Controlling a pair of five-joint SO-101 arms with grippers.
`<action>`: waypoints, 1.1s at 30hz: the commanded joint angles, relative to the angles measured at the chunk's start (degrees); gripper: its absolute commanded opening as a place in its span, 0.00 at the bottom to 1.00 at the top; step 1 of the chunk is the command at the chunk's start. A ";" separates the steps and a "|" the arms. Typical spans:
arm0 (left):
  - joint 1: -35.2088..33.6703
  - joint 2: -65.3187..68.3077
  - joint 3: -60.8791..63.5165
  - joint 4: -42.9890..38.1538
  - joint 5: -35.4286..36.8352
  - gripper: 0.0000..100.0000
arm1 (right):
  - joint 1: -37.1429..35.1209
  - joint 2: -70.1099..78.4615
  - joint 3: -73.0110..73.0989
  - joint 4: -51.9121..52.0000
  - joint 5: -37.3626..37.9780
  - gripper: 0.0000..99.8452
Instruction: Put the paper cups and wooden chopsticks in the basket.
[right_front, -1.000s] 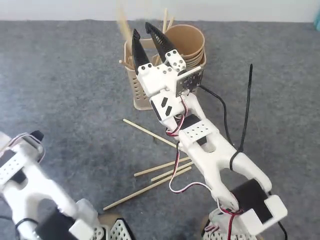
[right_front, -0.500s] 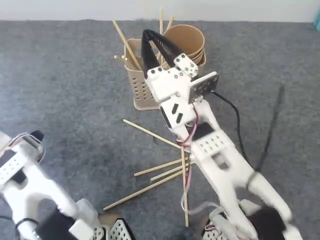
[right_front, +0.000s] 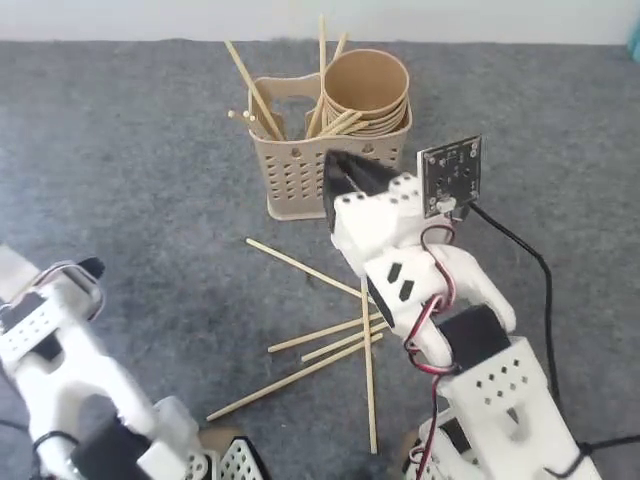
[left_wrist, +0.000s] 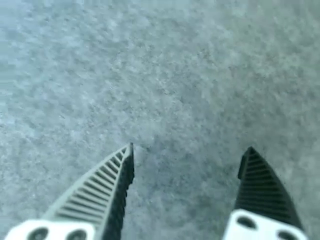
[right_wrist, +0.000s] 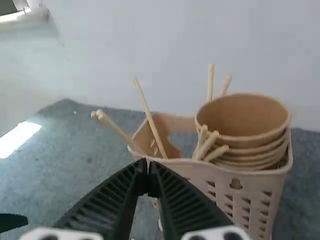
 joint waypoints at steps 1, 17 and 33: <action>4.22 -0.62 -0.48 2.73 -0.09 0.32 | 1.89 -3.21 -0.26 9.54 -3.87 0.01; 43.96 -0.18 -6.90 21.98 0.53 0.32 | 2.77 -2.77 16.44 22.99 -6.77 0.01; 59.43 9.32 -12.00 13.19 20.92 0.32 | 2.86 -3.21 26.73 15.78 -6.68 0.01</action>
